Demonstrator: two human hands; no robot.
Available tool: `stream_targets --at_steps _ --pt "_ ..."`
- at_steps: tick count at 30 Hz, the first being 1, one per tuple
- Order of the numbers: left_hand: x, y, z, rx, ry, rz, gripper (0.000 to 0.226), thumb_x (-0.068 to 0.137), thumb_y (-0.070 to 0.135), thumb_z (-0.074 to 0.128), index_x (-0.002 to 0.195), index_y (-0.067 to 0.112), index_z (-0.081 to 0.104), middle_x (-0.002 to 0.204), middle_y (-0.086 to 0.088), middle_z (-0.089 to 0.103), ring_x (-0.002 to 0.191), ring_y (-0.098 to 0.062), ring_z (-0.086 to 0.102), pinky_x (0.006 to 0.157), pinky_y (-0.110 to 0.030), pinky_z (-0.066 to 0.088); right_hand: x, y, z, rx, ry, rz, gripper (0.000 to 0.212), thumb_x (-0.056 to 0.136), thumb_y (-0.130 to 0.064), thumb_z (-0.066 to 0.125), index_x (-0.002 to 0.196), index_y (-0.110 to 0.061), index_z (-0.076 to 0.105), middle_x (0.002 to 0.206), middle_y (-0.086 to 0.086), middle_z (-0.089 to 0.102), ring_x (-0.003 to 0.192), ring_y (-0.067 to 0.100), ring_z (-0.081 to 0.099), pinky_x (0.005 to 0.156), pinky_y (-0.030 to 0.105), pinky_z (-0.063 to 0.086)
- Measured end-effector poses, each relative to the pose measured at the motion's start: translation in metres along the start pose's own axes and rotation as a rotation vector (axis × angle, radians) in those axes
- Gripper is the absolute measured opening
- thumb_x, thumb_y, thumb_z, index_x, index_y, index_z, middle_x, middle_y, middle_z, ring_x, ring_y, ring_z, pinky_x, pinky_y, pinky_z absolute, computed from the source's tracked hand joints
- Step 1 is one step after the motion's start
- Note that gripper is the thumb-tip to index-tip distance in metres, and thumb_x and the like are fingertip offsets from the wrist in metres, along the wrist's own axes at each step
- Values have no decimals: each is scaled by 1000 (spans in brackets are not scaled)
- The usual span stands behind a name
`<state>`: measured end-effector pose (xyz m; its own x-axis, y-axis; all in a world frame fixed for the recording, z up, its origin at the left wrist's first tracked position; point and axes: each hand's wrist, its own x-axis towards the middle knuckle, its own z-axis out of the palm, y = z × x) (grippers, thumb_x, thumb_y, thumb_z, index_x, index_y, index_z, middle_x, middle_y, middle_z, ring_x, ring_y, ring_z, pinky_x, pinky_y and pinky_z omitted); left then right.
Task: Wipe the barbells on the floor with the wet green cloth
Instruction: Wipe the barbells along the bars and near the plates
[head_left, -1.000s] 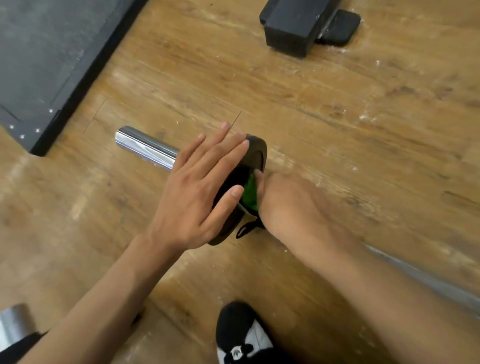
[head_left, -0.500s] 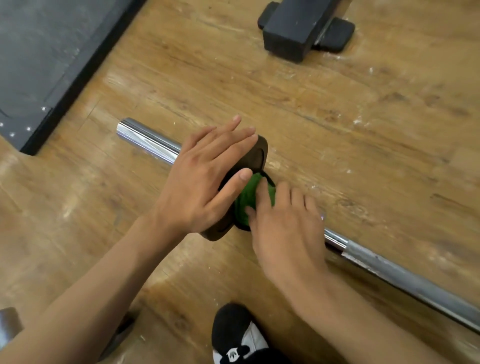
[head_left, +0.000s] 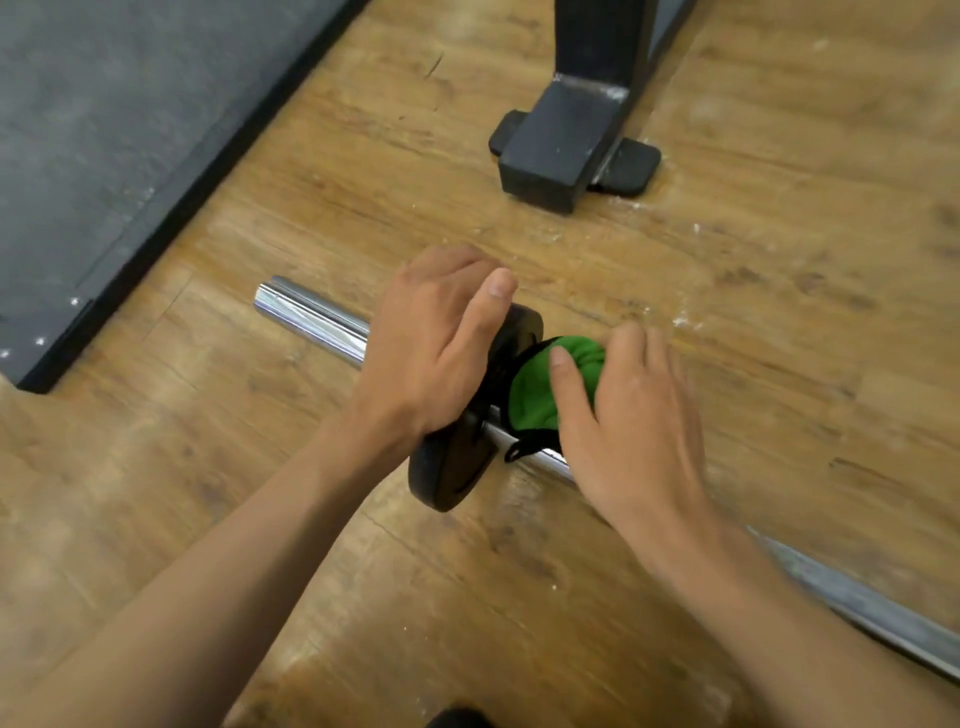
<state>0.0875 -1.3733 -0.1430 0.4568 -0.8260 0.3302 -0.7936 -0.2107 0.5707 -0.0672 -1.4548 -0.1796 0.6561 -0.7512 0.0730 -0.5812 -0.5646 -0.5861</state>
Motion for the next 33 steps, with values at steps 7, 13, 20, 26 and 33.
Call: stream_targets --at_steps 7,13,20,26,33 --pt "8 -51 -40 258 -82 42 81 109 60 15 118 3 72 118 -10 69 109 -31 63 91 -55 46 57 -33 -40 286 111 -68 29 97 -44 29 93 -18 40 94 0 45 87 19 41 77 33 28" --pt "10 -86 -86 197 -178 -17 82 108 59 10 137 3 62 133 -12 62 120 -30 57 100 -47 44 63 -101 -33 337 -56 -163 11 96 -32 30 93 -23 37 93 -5 41 81 11 36 74 26 24" --pt "26 -114 -123 284 -321 45 80 107 63 12 143 7 58 144 -15 55 125 -38 54 100 -56 43 78 -153 -2 -203 -411 -85 27 104 -28 41 126 -14 46 124 7 48 114 27 47 98 39 37" --pt "5 -135 -86 181 -470 107 80 105 68 16 163 16 32 171 -9 23 160 -27 17 123 -53 25 112 -151 27 -381 -592 7 34 105 -19 48 137 -11 42 139 12 47 129 33 45 101 42 35" --pt "3 -136 -49 153 -558 292 76 107 61 20 166 13 10 174 -11 5 162 -27 1 129 -53 12 128 -132 26 -585 -608 -103 38 108 -28 42 145 -21 47 140 3 57 133 28 47 120 48 20"
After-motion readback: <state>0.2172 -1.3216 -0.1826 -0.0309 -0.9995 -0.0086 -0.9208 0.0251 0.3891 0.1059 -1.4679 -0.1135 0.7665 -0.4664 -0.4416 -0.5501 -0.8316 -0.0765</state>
